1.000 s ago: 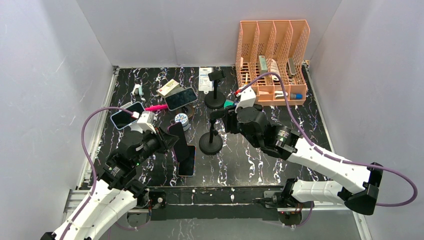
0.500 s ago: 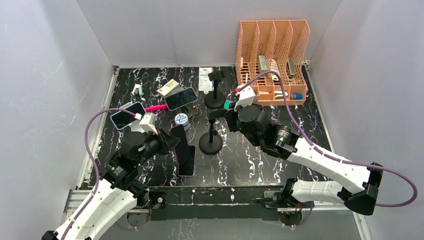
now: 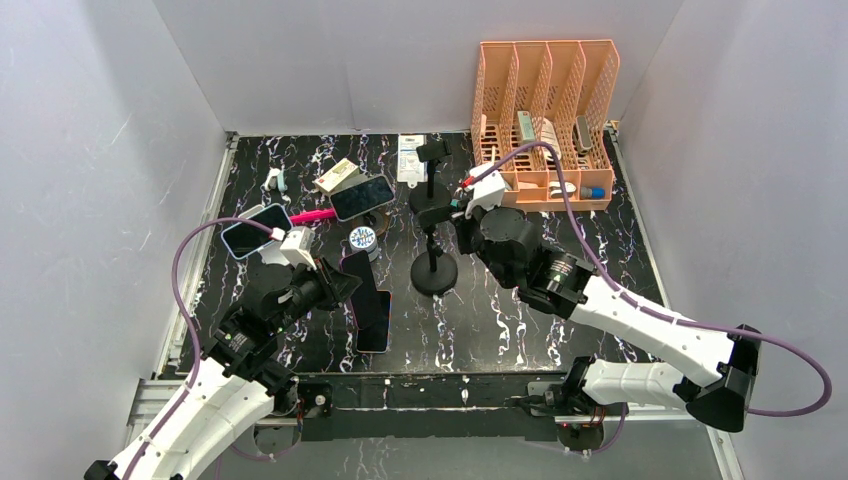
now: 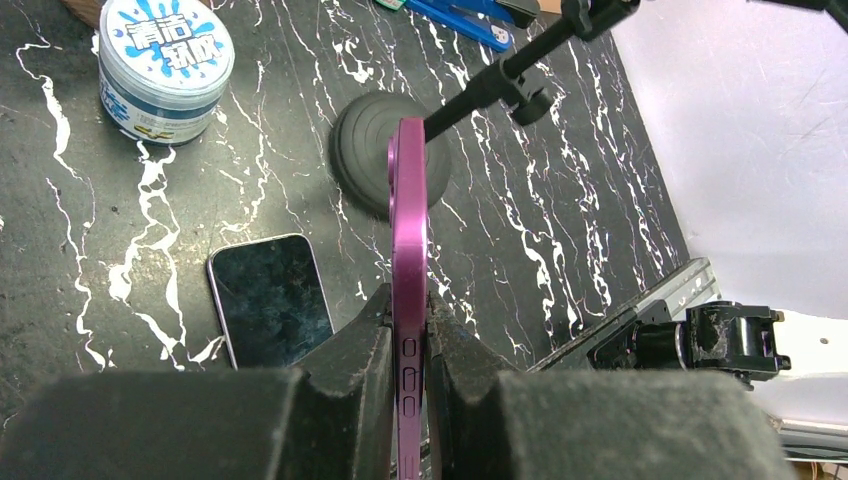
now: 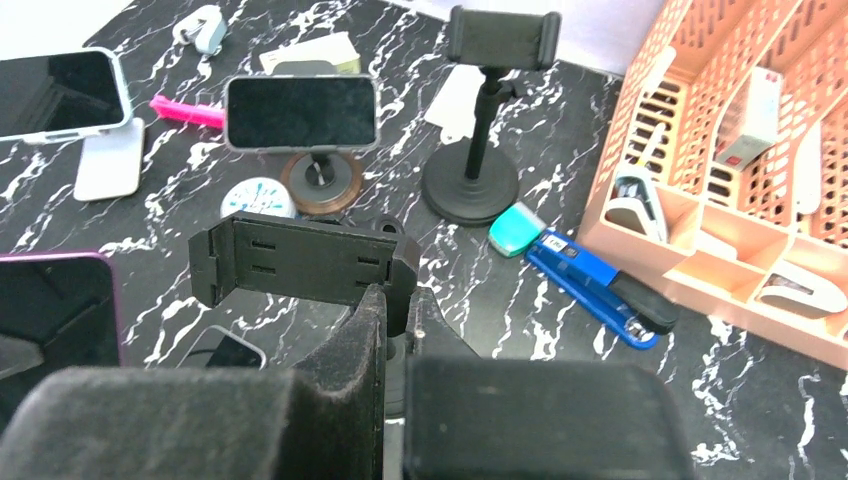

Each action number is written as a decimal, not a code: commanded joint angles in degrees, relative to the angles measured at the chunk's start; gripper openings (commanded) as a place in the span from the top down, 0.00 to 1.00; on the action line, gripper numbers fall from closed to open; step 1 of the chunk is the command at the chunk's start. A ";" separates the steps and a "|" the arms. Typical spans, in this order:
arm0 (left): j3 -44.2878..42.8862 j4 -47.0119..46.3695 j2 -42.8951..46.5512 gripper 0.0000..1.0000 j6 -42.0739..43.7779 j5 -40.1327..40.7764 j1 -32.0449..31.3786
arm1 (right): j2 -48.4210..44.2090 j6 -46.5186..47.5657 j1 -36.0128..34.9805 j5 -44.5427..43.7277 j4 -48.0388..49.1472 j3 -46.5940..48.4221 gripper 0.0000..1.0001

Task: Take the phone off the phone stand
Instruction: Move the phone stand to the center of the board, then place the phone at the center of the board.

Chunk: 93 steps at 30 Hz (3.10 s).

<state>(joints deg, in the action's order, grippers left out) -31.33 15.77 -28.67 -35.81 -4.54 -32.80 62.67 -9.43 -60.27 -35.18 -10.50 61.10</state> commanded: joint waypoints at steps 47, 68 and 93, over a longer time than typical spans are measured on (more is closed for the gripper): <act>0.93 -6.95 -1.67 1.00 -0.07 -5.48 0.01 | -8.20 -7.46 18.35 28.37 -0.34 2.72 0.17; 4.50 -41.70 -3.99 1.00 -9.54 -32.27 0.02 | -14.93 -38.46 18.03 73.75 36.80 -27.80 0.26; 6.52 -50.40 -6.88 1.00 -15.69 -32.12 0.01 | -2.71 -40.27 5.24 62.43 50.83 -26.85 0.49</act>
<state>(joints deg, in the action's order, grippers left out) -25.15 -30.92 -36.49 -50.50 -37.01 -32.80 59.46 -50.57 -53.54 29.52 34.13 32.14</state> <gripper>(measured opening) 0.108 0.537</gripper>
